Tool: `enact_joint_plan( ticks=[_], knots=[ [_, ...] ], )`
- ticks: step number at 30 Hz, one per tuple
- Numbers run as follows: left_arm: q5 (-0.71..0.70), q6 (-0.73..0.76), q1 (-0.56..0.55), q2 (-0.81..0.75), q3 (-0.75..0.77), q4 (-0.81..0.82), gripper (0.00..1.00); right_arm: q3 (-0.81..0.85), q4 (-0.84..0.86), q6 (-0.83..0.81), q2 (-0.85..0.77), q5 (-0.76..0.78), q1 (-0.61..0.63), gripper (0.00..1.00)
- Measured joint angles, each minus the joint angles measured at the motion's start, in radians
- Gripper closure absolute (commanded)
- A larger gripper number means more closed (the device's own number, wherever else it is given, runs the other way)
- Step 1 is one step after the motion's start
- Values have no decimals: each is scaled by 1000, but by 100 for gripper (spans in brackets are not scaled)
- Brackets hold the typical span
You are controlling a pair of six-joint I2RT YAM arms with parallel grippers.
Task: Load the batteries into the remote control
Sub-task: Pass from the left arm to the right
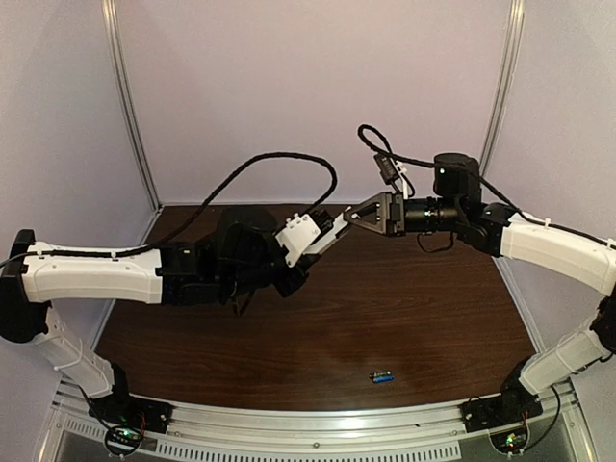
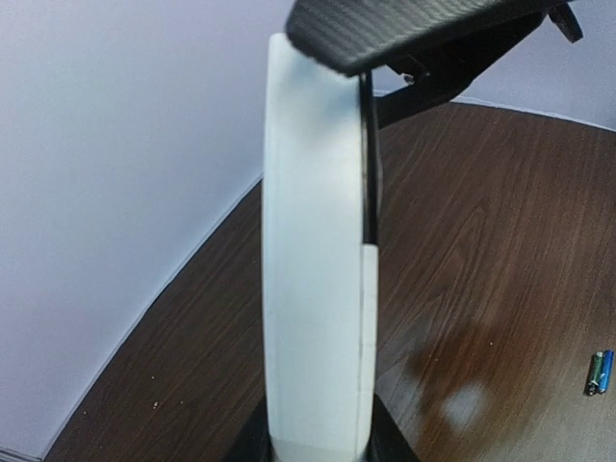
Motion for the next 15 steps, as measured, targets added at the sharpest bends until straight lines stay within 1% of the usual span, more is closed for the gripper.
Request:
enact_joint_plan(
  ticks=[3,8,10,11,12,13,14,15],
  knots=[
    [-28,32,-18,10,2,10,96,16,-4,-5,25,-8,7,47],
    [-59,77,-34,18,6,28,96,40,-24,-19,61,-27,22,65],
    [-68,94,-35,18,6,37,96,40,-32,-26,68,-41,24,76],
    [-72,102,-35,19,5,35,96,43,-36,-29,69,-50,25,86],
    [-76,110,-35,19,5,36,95,48,-42,-34,70,-48,26,92],
    [-79,115,-36,19,5,38,90,52,-47,-38,70,-51,26,98],
    [-82,123,-37,19,5,42,84,56,-52,-48,70,-52,26,100],
    [-85,129,-38,19,5,43,66,58,-55,-53,70,-53,26,100]
  ],
)
